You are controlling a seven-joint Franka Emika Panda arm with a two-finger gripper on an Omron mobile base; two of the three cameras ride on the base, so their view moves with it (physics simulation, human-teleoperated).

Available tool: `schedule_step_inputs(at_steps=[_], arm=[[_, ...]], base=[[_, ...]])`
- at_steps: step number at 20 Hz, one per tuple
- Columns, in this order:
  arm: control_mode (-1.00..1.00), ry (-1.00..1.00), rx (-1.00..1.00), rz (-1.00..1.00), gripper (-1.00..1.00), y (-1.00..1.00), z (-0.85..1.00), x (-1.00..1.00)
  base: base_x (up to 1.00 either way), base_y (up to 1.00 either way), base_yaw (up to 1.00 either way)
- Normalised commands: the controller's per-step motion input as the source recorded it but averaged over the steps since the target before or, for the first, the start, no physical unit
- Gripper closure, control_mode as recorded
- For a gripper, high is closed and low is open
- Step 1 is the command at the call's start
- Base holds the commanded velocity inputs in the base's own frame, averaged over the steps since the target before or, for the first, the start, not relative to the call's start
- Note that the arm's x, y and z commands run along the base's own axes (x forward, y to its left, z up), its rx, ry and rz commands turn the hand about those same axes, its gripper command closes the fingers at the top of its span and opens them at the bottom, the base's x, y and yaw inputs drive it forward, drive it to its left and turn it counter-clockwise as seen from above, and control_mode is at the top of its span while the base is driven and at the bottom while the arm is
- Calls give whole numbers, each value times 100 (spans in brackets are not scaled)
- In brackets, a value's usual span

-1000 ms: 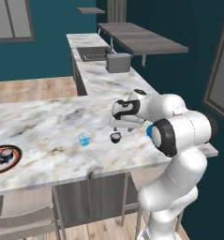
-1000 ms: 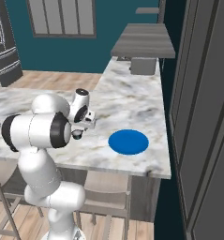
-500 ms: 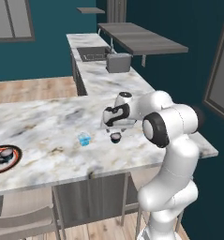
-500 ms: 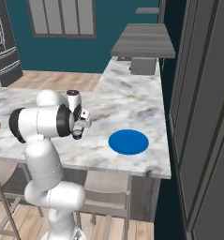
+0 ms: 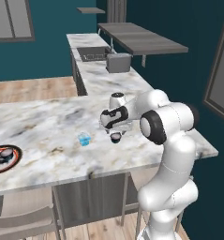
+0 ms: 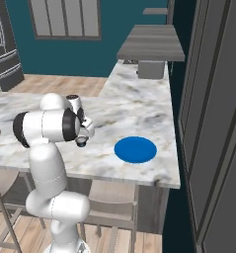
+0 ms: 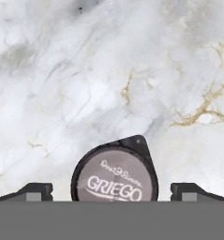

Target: Place two yogurt containers on each plate.

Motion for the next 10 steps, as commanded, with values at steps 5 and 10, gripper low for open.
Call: schedule_step_inputs(at_steps=[5, 10], arm=[[-100, 3, 0, -27, -100, 0, -9, -2], [-100, 9, 0, -25, -100, 0, -22, 0]], base=[[0, 0, 0], [0, 0, 0]])
